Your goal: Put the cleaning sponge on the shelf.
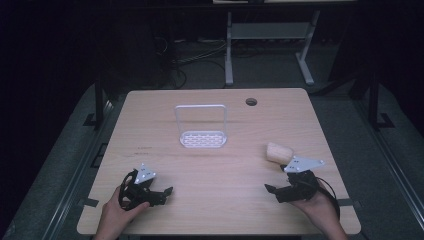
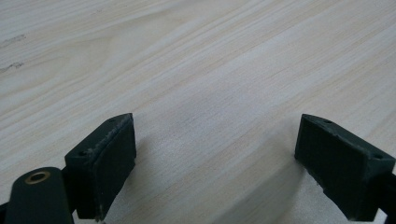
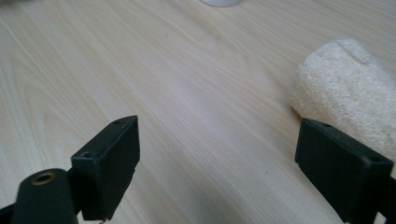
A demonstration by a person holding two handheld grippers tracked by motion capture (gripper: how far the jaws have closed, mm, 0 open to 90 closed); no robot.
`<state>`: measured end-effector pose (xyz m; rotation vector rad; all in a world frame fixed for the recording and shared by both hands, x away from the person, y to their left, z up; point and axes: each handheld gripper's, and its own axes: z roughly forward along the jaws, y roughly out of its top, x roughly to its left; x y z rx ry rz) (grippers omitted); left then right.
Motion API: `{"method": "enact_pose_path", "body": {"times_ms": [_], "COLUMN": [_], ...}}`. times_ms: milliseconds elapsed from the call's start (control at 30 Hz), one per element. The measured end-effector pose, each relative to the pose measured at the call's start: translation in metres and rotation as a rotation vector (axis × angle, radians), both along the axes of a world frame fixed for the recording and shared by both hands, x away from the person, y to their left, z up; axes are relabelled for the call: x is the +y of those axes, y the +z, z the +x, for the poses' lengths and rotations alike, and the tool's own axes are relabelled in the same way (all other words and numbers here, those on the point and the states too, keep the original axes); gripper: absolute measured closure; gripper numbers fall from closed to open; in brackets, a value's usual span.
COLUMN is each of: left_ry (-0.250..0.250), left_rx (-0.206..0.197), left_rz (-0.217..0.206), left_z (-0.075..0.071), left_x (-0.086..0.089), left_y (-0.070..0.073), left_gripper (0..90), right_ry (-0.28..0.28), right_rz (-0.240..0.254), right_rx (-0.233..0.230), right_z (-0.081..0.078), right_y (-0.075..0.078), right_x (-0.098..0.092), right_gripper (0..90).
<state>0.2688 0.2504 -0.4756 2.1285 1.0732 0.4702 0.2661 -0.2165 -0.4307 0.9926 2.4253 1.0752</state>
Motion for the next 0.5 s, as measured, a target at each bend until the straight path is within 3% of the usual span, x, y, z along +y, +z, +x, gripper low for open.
{"method": "enact_pose_path", "body": {"times_ms": [500], "left_ry": [-0.002], "left_rx": [0.001], "left_rz": [0.003], "left_z": [0.000], "left_x": [0.000], "left_y": [0.000], "left_gripper": [11.8], "right_ry": [-0.024], "right_rz": [-0.011], "right_rx": [-0.013], "right_z": [0.015], "right_y": [0.009], "right_x": [-0.004], "right_gripper": [13.9]}}
